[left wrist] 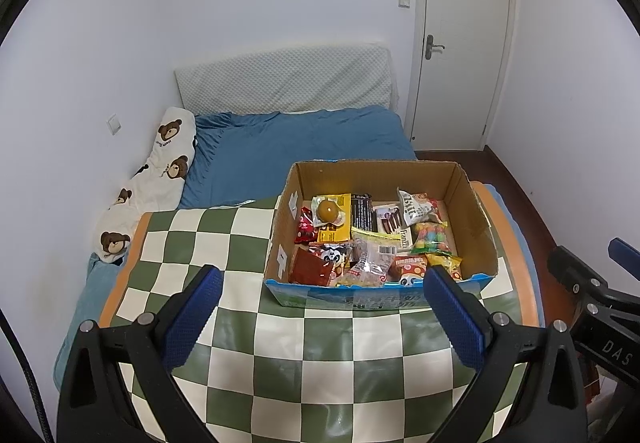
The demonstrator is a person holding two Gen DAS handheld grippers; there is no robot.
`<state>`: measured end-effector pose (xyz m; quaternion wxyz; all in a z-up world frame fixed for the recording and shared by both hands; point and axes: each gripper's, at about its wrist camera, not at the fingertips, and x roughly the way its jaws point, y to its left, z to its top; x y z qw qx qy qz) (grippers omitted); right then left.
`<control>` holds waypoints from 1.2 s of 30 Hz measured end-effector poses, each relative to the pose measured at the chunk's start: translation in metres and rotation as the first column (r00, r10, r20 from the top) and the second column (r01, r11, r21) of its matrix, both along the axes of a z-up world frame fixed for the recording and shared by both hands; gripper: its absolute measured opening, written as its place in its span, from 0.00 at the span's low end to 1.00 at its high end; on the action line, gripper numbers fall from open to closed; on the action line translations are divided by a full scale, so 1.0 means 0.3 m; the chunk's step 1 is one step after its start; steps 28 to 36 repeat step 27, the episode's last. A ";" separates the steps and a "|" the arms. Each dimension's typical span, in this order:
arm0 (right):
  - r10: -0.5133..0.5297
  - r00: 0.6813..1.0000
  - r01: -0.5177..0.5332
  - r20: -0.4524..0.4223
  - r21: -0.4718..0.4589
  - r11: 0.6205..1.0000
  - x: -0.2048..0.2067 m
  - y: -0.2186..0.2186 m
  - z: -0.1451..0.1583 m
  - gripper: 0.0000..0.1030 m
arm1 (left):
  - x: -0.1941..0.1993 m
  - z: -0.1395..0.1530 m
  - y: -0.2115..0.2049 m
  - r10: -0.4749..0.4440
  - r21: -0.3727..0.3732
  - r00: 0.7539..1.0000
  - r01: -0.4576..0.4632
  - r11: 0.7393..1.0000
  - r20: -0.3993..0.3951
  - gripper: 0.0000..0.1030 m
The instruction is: Organize snacks
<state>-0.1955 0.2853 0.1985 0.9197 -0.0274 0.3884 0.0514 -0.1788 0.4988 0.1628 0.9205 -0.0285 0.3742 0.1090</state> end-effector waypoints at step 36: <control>-0.009 1.000 0.008 0.010 0.008 1.000 -0.020 -0.007 0.010 0.99 | -0.032 0.027 -0.018 0.009 0.006 1.000 -0.010 1.000 0.020 1.00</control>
